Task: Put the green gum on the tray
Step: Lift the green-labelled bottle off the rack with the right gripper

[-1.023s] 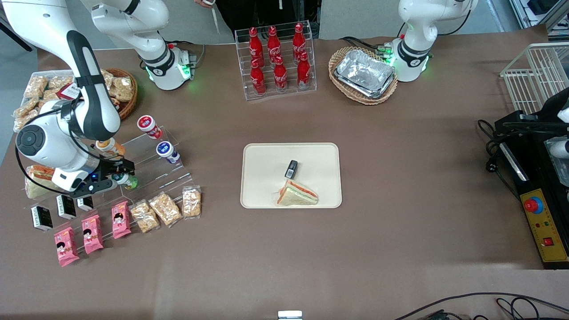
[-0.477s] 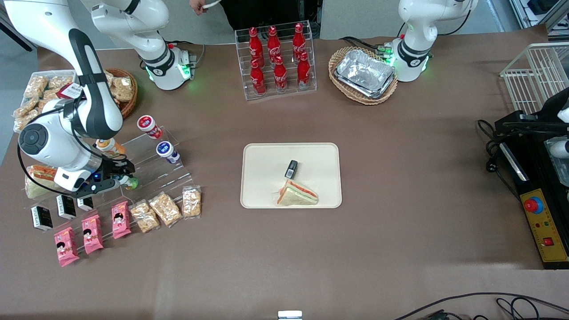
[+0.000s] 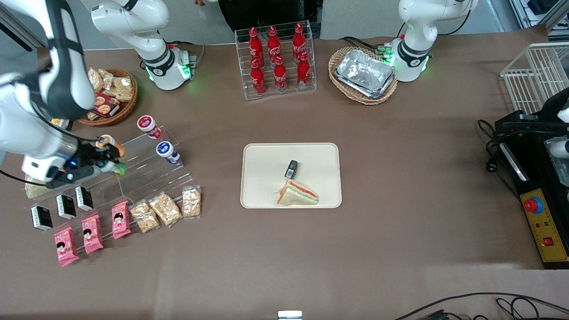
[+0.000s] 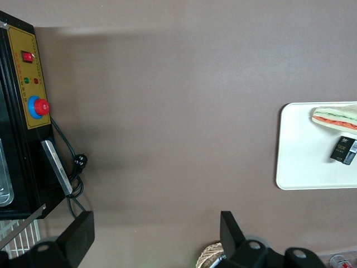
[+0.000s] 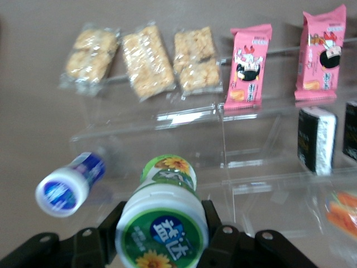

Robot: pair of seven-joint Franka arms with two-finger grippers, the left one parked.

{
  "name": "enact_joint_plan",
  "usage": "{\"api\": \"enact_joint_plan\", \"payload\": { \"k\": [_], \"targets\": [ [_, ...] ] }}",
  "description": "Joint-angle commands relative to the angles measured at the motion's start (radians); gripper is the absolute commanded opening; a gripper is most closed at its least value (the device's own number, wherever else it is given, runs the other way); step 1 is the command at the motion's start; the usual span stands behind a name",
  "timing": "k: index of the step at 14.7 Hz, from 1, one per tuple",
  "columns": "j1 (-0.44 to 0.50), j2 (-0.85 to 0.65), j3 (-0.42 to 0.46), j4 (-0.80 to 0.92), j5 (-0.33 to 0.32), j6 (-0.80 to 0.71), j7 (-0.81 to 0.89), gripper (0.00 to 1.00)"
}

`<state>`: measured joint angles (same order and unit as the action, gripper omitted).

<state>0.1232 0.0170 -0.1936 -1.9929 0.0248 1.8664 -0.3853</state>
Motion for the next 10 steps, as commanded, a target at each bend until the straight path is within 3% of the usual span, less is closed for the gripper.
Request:
{"api": "enact_joint_plan", "payload": {
  "k": [1,4,8,10],
  "targets": [
    [0.001,-0.015,0.000,0.176,0.006,-0.235,-0.001,0.37],
    [0.009,-0.011,0.028,0.363,0.046,-0.428,0.037,0.37],
    [0.016,-0.014,0.192,0.436,0.078,-0.523,0.378,0.38],
    [0.015,-0.022,0.290,0.436,0.134,-0.523,0.594,0.38]
  ]
}}
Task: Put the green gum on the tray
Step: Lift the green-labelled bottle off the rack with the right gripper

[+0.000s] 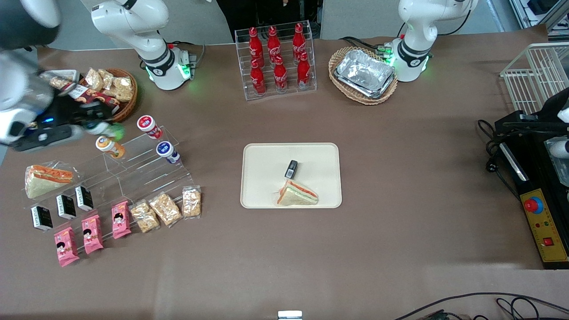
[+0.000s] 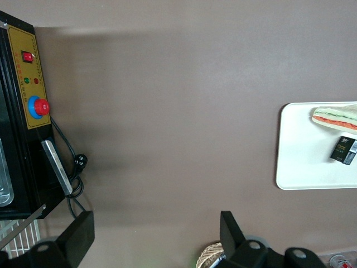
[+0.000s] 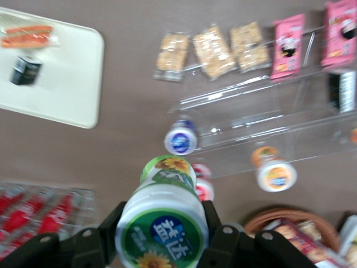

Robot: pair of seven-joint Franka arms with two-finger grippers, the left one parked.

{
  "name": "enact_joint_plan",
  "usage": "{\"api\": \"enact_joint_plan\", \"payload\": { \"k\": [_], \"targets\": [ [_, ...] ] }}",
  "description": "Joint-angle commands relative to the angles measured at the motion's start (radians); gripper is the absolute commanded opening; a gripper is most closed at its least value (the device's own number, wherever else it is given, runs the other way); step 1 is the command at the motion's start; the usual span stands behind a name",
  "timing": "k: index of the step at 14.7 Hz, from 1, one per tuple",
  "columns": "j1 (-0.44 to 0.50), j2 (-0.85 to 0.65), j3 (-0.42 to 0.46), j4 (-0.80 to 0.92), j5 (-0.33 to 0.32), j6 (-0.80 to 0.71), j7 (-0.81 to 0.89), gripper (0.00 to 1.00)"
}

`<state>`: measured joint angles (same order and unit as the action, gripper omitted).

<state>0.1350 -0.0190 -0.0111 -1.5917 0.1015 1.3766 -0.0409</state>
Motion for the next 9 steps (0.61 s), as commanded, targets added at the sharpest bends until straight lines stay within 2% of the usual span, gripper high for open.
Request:
{"api": "enact_joint_plan", "payload": {
  "k": [1,3,4,6,9],
  "targets": [
    [0.005,0.014,0.150,0.035,0.076,-0.031,0.351,0.38],
    [0.005,0.020,0.258,0.035,0.069,-0.007,0.487,0.38],
    [0.006,0.022,0.278,0.021,0.073,0.028,0.531,0.38],
    [0.050,0.039,0.284,-0.020,0.075,0.083,0.599,0.38],
    [0.113,0.050,0.284,-0.141,0.070,0.247,0.642,0.38]
  ]
}}
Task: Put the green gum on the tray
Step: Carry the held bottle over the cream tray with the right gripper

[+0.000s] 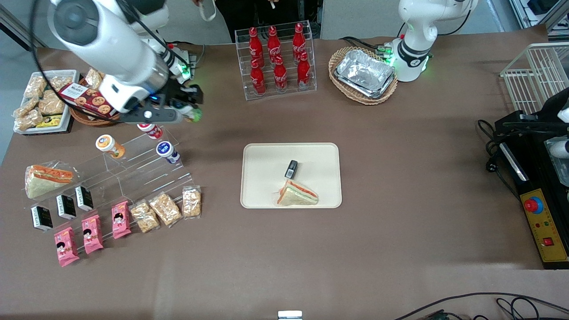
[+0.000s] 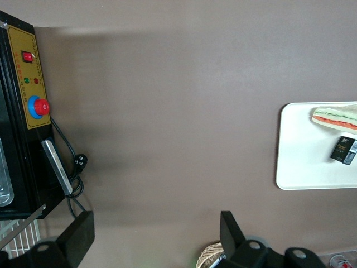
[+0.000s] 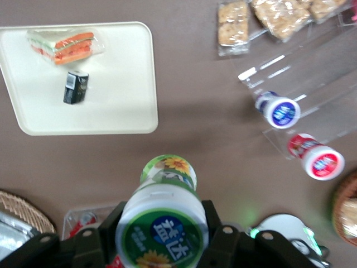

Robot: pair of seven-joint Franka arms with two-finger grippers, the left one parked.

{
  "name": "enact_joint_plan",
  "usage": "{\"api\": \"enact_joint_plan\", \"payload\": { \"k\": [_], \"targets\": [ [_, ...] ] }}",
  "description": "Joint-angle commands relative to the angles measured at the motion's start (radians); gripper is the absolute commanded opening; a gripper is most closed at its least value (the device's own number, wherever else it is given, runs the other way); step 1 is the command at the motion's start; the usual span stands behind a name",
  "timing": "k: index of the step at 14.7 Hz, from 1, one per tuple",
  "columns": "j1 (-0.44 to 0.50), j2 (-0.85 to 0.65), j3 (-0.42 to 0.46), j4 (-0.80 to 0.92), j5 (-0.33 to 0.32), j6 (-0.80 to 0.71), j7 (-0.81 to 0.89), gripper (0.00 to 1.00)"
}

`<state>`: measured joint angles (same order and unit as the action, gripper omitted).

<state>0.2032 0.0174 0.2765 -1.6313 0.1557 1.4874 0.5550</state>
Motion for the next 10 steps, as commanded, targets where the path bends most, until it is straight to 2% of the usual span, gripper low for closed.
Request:
{"api": "enact_joint_plan", "payload": {
  "k": [1,5,7,10],
  "targets": [
    [0.065,0.013,-0.003,-0.154,0.012,0.202,0.058,0.38],
    [0.140,0.036,-0.003,-0.341,0.005,0.491,0.135,0.38],
    [0.186,0.087,-0.003,-0.404,-0.021,0.637,0.189,0.38],
    [0.225,0.191,-0.003,-0.406,-0.045,0.729,0.244,0.38]
  ]
}}
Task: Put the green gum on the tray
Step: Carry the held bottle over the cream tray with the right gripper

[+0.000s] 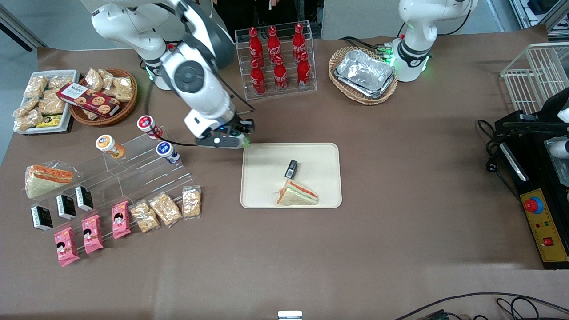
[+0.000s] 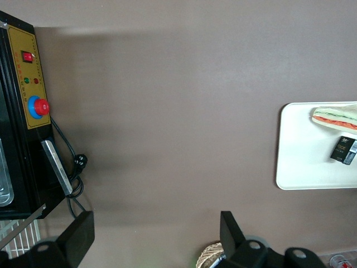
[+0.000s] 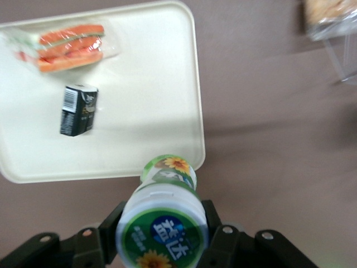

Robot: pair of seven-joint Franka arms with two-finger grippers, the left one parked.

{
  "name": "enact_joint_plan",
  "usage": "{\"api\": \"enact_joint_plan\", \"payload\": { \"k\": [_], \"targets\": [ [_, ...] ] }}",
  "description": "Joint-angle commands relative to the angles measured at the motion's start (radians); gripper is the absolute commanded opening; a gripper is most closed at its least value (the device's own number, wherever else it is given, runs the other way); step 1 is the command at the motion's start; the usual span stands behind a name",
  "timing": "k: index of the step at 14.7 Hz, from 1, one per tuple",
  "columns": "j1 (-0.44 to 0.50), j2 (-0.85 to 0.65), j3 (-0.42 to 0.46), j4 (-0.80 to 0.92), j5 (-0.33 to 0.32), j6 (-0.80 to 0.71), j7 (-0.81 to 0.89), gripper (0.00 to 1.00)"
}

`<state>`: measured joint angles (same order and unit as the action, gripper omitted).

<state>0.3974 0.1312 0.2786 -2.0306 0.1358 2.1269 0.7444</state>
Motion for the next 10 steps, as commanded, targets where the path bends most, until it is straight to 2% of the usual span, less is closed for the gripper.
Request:
{"api": "enact_joint_plan", "payload": {
  "k": [1,4,8,10],
  "targets": [
    [0.041,0.112,-0.006,-0.008,-0.025,0.109,0.055,0.38],
    [0.061,0.192,-0.007,-0.016,-0.041,0.201,0.094,0.38],
    [0.081,0.278,-0.007,-0.014,-0.152,0.284,0.188,0.38],
    [0.089,0.304,-0.007,-0.014,-0.170,0.314,0.211,0.38]
  ]
}}
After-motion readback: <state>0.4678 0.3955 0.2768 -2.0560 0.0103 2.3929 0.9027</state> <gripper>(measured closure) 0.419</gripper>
